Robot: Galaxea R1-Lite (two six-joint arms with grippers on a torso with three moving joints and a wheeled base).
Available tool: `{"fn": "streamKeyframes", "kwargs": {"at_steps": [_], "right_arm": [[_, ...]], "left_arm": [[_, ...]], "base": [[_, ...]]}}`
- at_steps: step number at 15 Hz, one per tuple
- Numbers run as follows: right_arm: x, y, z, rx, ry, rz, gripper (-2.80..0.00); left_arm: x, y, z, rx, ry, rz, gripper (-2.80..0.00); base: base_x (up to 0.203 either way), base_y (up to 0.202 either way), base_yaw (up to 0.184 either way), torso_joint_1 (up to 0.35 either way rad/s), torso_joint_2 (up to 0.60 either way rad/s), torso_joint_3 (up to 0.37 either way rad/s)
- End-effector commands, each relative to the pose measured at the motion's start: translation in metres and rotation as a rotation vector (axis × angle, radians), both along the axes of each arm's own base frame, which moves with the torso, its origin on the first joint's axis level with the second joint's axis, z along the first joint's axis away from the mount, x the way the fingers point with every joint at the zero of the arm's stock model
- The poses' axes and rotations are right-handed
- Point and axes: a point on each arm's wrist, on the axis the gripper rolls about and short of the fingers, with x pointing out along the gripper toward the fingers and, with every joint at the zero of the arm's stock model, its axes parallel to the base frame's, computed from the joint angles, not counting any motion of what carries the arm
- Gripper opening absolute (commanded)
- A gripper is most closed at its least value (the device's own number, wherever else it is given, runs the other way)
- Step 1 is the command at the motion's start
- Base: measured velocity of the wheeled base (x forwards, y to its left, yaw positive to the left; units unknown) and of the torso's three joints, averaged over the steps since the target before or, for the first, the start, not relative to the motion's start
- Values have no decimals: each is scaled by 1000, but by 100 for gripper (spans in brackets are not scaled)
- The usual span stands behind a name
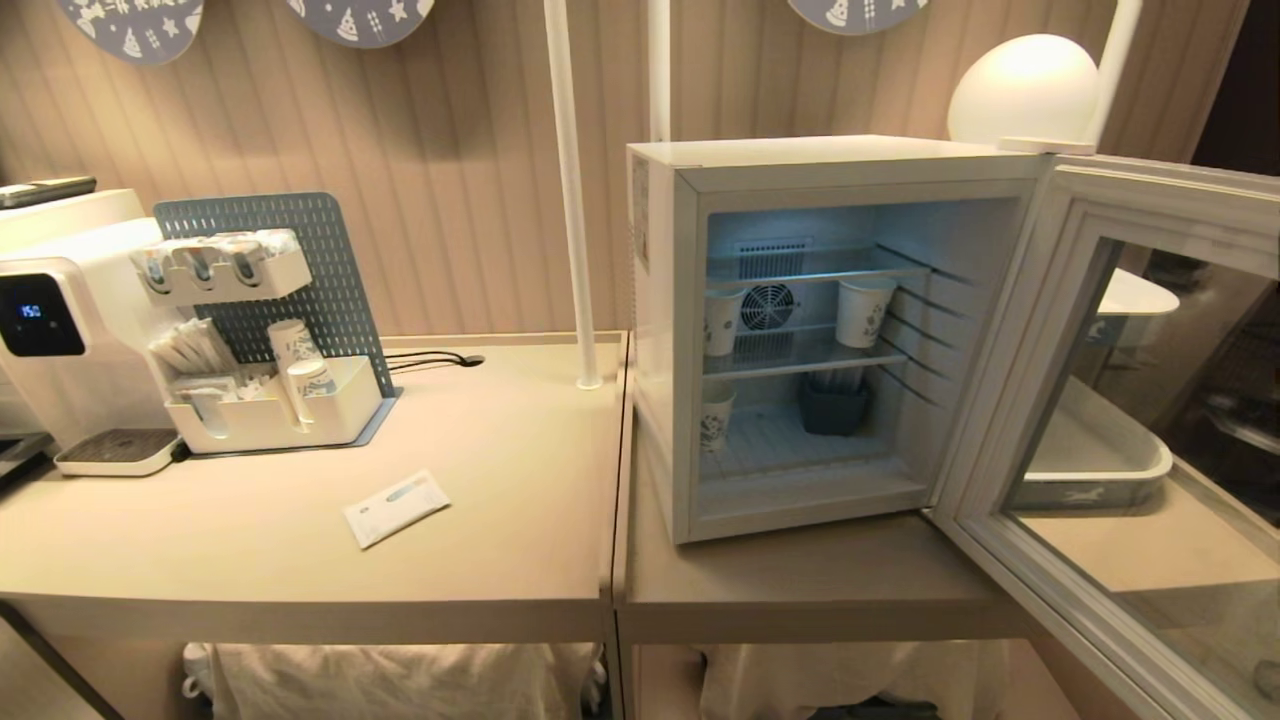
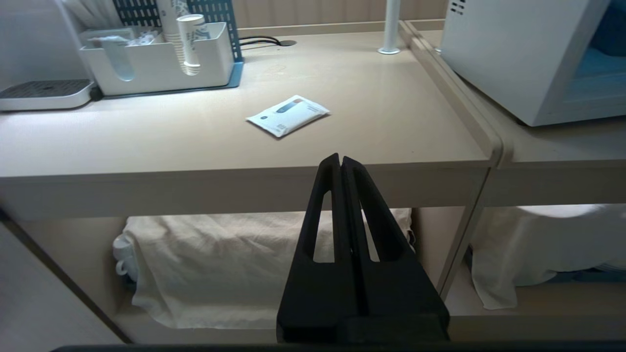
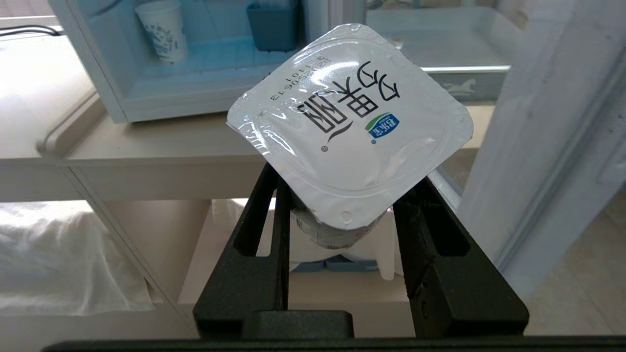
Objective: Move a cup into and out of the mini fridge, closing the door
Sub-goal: Put the yoghurt in the freezer
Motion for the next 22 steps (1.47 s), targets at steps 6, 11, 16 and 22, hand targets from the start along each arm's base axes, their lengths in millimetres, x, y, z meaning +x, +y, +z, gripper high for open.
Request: {"fn": "streamKeyframes", "kwargs": {"at_steps": [6, 11, 16, 22], "right_arm": [[0, 0, 0, -5, -2, 4, -280], [0, 0, 0, -6, 2, 2, -280], [0, 1, 3, -138, -3, 38, -280], [6, 4, 72, -119, -10, 167, -280]], "left_arm": [[0, 0, 0, 1, 3, -1, -280], [0, 0, 0, 1, 3, -1, -280], [0, 0, 0, 1, 3, 0, -280], [0, 0, 0, 1, 2, -1, -280]], "base": [[0, 0, 0, 0, 0, 0], [0, 0, 0, 0, 0, 0], [0, 0, 0, 0, 0, 0], [0, 0, 0, 0, 0, 0]]}}
